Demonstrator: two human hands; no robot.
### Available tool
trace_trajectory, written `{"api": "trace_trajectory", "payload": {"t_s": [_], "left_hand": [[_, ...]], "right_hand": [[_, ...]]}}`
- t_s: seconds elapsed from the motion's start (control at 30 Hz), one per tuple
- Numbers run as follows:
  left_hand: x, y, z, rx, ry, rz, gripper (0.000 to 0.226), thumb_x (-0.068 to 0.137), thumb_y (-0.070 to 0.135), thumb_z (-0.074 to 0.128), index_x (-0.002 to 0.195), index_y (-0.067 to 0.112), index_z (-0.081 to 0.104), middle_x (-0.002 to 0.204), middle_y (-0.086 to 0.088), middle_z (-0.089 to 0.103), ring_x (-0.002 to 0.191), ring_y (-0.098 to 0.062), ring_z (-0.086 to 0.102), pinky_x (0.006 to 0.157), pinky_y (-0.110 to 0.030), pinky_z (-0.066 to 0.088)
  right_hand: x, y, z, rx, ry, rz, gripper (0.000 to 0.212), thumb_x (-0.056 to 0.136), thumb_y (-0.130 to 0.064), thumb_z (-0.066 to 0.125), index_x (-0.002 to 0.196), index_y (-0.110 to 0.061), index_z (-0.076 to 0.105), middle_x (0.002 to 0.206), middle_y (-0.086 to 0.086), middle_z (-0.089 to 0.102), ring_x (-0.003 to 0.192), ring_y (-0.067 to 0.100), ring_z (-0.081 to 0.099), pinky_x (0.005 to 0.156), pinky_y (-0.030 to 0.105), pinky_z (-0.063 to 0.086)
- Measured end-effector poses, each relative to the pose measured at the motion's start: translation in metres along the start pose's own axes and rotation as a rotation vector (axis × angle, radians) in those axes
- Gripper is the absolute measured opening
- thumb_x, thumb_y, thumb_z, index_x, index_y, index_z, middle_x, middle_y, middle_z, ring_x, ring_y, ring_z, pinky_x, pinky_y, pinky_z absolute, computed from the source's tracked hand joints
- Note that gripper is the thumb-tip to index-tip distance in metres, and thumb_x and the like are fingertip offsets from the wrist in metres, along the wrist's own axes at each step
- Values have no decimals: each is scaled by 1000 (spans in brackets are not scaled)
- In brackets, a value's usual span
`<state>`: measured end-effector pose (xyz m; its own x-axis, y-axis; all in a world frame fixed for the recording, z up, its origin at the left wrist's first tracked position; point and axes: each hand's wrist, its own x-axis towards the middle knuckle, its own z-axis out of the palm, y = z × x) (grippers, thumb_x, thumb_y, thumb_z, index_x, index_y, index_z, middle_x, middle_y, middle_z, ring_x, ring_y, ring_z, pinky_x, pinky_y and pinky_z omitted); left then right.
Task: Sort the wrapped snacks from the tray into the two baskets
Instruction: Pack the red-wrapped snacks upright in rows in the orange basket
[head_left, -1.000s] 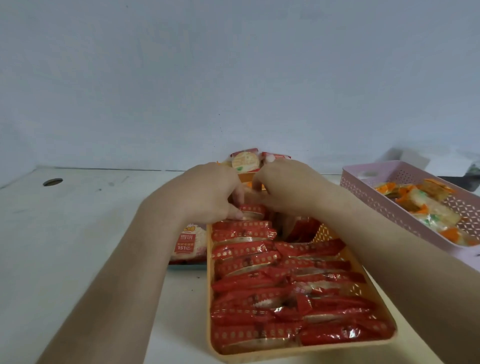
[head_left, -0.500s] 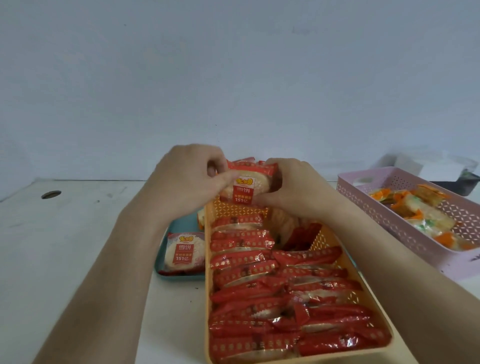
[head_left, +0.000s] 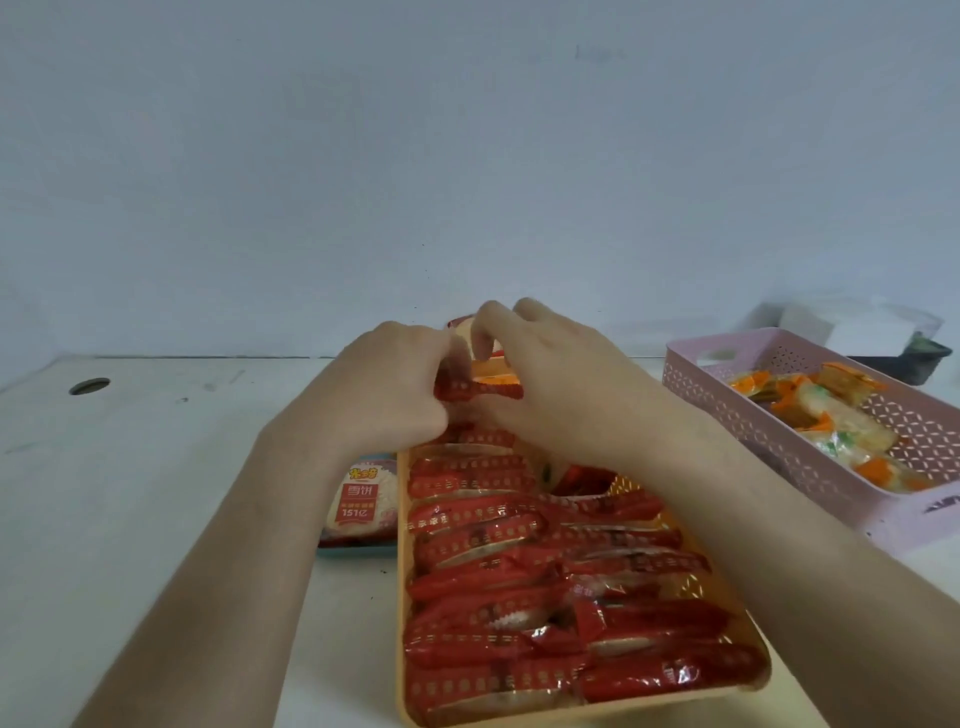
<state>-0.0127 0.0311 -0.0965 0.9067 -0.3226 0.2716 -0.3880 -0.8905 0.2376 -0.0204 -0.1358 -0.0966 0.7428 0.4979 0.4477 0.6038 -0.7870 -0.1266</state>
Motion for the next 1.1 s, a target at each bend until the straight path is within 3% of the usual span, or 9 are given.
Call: {"api": "trace_trajectory", "payload": {"t_s": [0.07, 0.13, 0.23, 0.33, 0.53, 0.63, 0.73, 0.97, 1.1], "left_hand": [[2, 0, 4, 43, 0, 20, 23, 73, 17, 69, 67, 34, 54, 68, 14, 58, 68, -6, 55, 57, -24, 40], [4, -1, 7, 95, -27, 25, 17, 73, 18, 68, 65, 31, 59, 66, 7, 62, 68, -15, 57, 58, -31, 44], [5, -2, 8, 131, -120, -3, 14, 81, 22, 63, 86, 33, 71, 75, 6, 67, 74, -16, 60, 66, -34, 50], [4, -1, 7, 143, -120, -16, 32, 83, 19, 61, 108, 38, 63, 96, 8, 68, 92, -16, 61, 79, -36, 50], [4, -3, 3, 187, -112, -8, 35, 88, 16, 47, 108, 37, 66, 98, 7, 68, 86, -15, 52, 75, -32, 39], [4, -6, 1, 46, -98, -26, 31, 94, 19, 39, 102, 30, 67, 93, 7, 66, 88, -17, 58, 78, -37, 46], [2, -6, -2, -119, -63, -28, 22, 97, 35, 43, 105, 33, 64, 95, 12, 65, 90, -10, 58, 80, -33, 46], [1, -9, 1, -43, -195, -56, 17, 85, 36, 67, 102, 35, 64, 107, 12, 65, 99, -9, 59, 86, -33, 49], [2, 2, 6, 155, -141, -41, 19, 87, 31, 66, 105, 36, 59, 113, 10, 62, 103, -14, 55, 87, -33, 44]], "right_hand": [[-3, -6, 2, -120, -76, -53, 19, 89, -31, 56, 102, -22, 46, 106, 3, 57, 93, 25, 57, 75, 41, 49], [-6, -7, 8, -236, -183, -99, 18, 93, -22, 51, 111, -21, 53, 110, 4, 61, 98, 27, 61, 74, 42, 52], [-5, -4, 16, -297, -252, -134, 23, 93, -10, 49, 111, -18, 60, 102, 5, 65, 90, 27, 64, 67, 40, 53], [-1, -2, 18, -268, -283, -145, 25, 91, -11, 52, 110, -21, 64, 100, 4, 67, 91, 26, 63, 71, 40, 54], [-2, 9, 22, -213, -85, -49, 24, 89, -21, 49, 111, -28, 56, 108, 0, 65, 98, 25, 61, 66, 36, 47], [-2, 10, 27, -222, 26, -40, 30, 88, -17, 51, 116, -27, 54, 105, -1, 64, 94, 27, 62, 64, 37, 46], [-2, 9, 34, -203, -27, -120, 38, 89, -16, 51, 124, -31, 54, 109, -2, 66, 95, 24, 63, 67, 37, 51], [-5, 15, 17, 163, -35, 149, 25, 82, -36, 70, 104, -26, 60, 92, -8, 71, 88, 14, 61, 78, 32, 49], [-9, 26, -4, 21, 71, 224, 7, 86, -23, 62, 92, -26, 65, 83, -10, 63, 84, 15, 59, 72, 29, 46]]}}
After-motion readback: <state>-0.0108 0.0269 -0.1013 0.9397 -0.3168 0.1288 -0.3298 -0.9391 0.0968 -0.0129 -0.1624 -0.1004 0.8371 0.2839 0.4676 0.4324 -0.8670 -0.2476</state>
